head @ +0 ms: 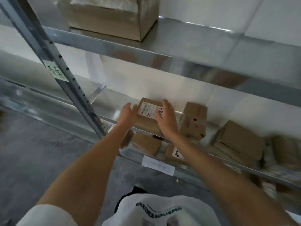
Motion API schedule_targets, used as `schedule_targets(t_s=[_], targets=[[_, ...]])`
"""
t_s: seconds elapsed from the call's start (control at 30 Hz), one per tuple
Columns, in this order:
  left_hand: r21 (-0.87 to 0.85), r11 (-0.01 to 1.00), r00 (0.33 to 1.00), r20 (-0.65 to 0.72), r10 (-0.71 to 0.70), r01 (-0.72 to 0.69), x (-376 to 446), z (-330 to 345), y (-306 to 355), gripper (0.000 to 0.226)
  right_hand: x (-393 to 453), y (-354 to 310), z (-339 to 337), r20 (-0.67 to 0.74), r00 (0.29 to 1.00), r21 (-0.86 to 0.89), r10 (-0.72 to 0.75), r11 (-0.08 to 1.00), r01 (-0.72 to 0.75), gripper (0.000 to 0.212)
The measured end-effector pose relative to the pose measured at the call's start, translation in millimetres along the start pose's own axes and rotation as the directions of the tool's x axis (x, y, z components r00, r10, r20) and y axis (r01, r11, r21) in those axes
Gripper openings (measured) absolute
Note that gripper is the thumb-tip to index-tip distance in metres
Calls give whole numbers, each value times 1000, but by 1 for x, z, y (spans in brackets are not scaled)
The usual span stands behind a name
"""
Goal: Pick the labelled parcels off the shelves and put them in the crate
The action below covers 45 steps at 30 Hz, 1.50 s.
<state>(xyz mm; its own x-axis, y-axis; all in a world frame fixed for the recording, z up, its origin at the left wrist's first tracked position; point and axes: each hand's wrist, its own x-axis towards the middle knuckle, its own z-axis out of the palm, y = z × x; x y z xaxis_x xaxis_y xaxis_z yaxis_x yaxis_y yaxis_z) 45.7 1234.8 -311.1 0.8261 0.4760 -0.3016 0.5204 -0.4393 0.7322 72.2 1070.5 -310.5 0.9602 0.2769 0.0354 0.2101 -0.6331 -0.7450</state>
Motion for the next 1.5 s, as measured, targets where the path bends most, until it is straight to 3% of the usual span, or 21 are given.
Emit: schedule_targets(t_s=[0.1, 0.17, 0.23, 0.3, 0.37, 0.43, 0.5, 0.6, 0.93, 1.07, 1.27, 1.33, 1.4, 1.5], targets=[[-99, 995, 998, 67, 17, -10, 30, -2, 15, 53, 18, 6, 10, -119, 940, 194, 319, 936, -293, 55], [-180, 983, 992, 127, -25, 48, 41, 0, 21, 49, 22, 9, 18, -80, 843, 400, 532, 792, -462, 49], [-267, 952, 969, 229, -90, 151, 46, 2, 22, 51, 18, 7, 25, 36, 767, 555, 641, 625, -549, 40], [-283, 937, 942, 316, -114, 208, 52, 2, 16, 55, 12, 6, 33, 122, 744, 629, 658, 529, -570, 42], [-307, 929, 925, 370, -84, 208, 58, 2, 8, 50, 8, 5, 43, 132, 734, 652, 666, 500, -570, 42], [-420, 887, 933, 359, -31, 191, 59, -1, 2, 41, 5, 5, 52, 61, 756, 661, 652, 541, -520, 41], [-578, 784, 932, 363, -2, 227, 58, -8, 0, 35, 2, 3, 58, -40, 782, 648, 623, 612, -454, 42], [-641, 745, 938, 342, 61, 185, 67, -10, -12, 36, 2, -8, 62, -126, 806, 670, 579, 649, -361, 43], [-511, 833, 943, 330, -35, 210, 95, -27, -20, 40, 19, -20, 62, 38, 779, 723, 625, 521, -454, 43], [-508, 835, 953, 299, -57, 209, 104, -35, -29, 41, 26, -30, 71, 146, 779, 695, 610, 497, -520, 52], [-469, 849, 945, 313, -97, 243, 106, -42, -36, 38, 29, -44, 74, 224, 759, 693, 612, 447, -565, 45], [-527, 826, 972, 212, -98, 198, 106, -42, -28, 31, 30, -44, 73, 95, 774, 607, 627, 580, -544, 44], [-571, 820, 999, 25, -38, 45, 107, -43, -15, 25, 29, -41, 62, -229, 808, 395, 542, 811, -432, 43], [-492, 817, 953, -180, 243, -301, 104, -34, 13, 25, 25, -28, 31, -536, 778, 130, 328, 943, -307, 33]])
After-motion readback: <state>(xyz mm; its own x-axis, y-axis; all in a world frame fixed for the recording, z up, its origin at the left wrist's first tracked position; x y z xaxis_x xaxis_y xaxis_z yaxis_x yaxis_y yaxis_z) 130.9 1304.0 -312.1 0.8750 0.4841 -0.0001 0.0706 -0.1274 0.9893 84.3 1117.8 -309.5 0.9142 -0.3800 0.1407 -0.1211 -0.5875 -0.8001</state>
